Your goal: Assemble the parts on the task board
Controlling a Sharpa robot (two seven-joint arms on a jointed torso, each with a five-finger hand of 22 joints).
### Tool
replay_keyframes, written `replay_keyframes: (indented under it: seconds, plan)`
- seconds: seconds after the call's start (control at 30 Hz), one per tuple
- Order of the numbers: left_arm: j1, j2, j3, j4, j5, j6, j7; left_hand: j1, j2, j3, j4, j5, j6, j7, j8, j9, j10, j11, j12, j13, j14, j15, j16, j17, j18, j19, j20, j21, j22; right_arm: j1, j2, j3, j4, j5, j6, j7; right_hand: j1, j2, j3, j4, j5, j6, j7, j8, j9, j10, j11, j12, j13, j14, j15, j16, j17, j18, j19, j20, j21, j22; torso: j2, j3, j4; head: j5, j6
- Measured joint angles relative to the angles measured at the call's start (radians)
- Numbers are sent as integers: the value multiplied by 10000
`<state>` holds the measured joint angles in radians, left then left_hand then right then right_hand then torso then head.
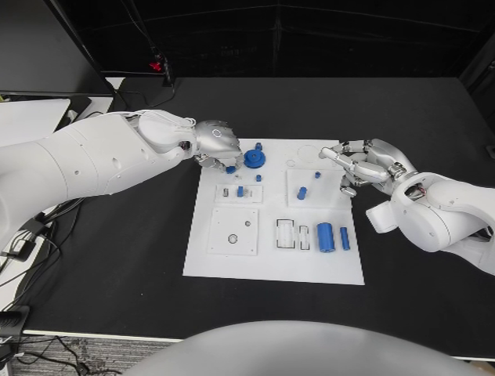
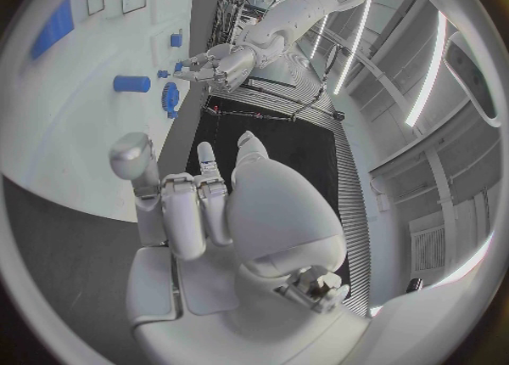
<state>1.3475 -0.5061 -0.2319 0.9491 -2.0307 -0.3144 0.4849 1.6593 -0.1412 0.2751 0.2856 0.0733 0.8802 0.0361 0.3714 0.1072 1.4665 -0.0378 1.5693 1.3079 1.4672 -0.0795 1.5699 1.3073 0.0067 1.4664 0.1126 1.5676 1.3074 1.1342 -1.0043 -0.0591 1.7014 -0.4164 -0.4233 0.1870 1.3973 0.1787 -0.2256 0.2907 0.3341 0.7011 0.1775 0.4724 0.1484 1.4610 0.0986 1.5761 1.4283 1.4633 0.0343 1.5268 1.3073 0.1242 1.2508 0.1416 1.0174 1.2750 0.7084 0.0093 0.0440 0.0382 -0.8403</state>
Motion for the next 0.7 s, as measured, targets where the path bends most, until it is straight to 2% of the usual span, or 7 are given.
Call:
replay_keyframes:
  seconds: [0.3,0.43,0.6,0.7]
  plan:
    - [-5,34,12,-47,27,78,0,2,-2,0,0,-39,260,111,66,52,0,0,0,0,-36,37,0,0,0,0,0,0,0,0,2,0,0,0,6,-6,0,0,0,0,0,0,0,0,0,0,0,6,0,0,0,0,0,0,0,0,0,0,-5,-1,0,0,12]
    - [-10,29,16,-47,39,87,0,3,-4,0,0,-42,313,95,121,74,-15,58,0,0,-7,66,0,0,0,0,-1,0,0,0,2,0,-2,0,8,-7,0,0,0,0,0,0,0,0,0,0,0,8,0,0,0,0,8,0,0,0,0,0,-5,0,0,2,15]
    - [-18,29,21,-49,56,88,0,6,-7,-1,-1,-43,386,96,242,132,0,72,0,0,-7,66,0,0,1,0,0,0,0,0,8,0,-4,-1,10,-9,0,0,0,0,0,0,0,0,0,0,0,9,0,0,0,0,7,0,0,0,0,0,-5,-1,1,6,16]
    - [-24,30,23,-49,63,88,-1,38,-39,-3,-3,-45,381,94,506,287,0,72,0,0,-7,66,0,0,1,0,-1,0,0,0,9,0,-7,-1,12,-11,0,0,0,0,0,0,0,0,0,0,0,9,0,0,0,0,7,1,0,0,0,1,-5,-1,1,6,16]
